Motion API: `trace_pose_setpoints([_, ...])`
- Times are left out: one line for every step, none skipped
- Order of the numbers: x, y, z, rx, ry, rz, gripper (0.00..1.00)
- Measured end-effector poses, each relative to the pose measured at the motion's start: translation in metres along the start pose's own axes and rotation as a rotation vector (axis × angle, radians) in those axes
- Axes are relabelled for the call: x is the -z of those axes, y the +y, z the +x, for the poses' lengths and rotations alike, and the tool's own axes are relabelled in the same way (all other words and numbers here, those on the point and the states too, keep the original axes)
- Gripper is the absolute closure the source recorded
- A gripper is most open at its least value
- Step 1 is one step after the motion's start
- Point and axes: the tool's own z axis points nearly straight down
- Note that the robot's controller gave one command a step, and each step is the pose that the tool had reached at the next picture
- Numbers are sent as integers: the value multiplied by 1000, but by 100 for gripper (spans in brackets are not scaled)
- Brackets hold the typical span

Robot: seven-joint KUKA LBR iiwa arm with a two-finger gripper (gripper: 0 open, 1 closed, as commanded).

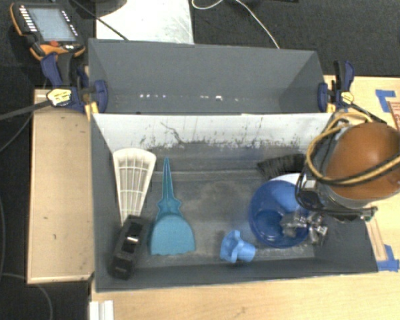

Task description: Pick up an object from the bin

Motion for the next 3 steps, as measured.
trace_pose_setpoints([20,1,0,0,-1,-1,100])
trace_pose_setpoints([36,0,0,0,-1,3,100])
trace_pose_setpoints([50,1,0,-1,-1,0,100])
